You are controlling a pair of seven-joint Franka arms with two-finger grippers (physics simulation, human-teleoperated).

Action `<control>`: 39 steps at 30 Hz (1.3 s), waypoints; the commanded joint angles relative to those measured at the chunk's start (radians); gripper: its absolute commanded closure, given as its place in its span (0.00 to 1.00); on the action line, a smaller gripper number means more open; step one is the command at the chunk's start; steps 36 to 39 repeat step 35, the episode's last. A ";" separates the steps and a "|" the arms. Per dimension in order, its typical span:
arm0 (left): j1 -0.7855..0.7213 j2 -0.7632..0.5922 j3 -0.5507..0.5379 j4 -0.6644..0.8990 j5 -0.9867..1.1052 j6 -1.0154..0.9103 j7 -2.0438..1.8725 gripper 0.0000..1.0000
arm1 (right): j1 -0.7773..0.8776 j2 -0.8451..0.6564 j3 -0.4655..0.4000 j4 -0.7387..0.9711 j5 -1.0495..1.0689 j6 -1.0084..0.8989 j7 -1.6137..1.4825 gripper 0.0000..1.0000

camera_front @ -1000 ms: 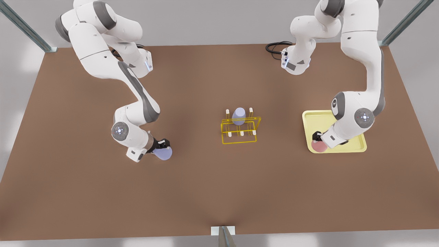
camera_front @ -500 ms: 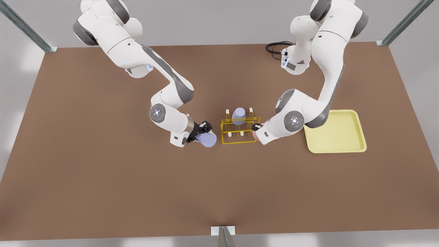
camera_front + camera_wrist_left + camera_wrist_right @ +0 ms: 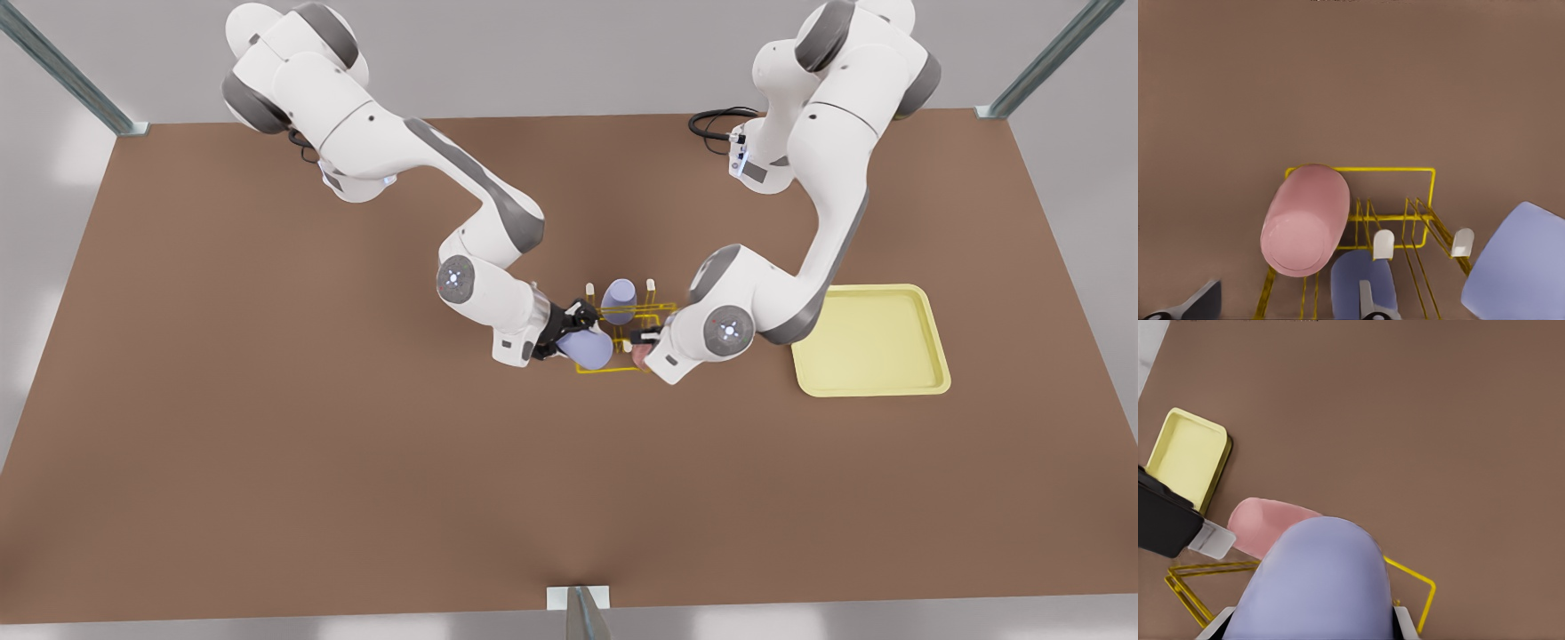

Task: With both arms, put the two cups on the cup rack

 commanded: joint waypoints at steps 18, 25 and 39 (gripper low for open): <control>-0.071 -0.317 0.503 0.123 0.033 -0.388 0.675 0.00 | 0.013 0.031 -0.003 0.014 -0.007 0.020 -0.007 0.00; -0.046 -0.319 0.498 0.178 0.044 -0.421 0.857 0.00 | -0.029 -0.031 -0.428 0.409 -0.300 -1.005 0.144 0.00; -0.045 -0.268 0.501 0.261 0.035 -0.470 0.850 0.00 | -0.257 -0.523 -0.372 0.128 -0.426 -1.152 0.124 0.00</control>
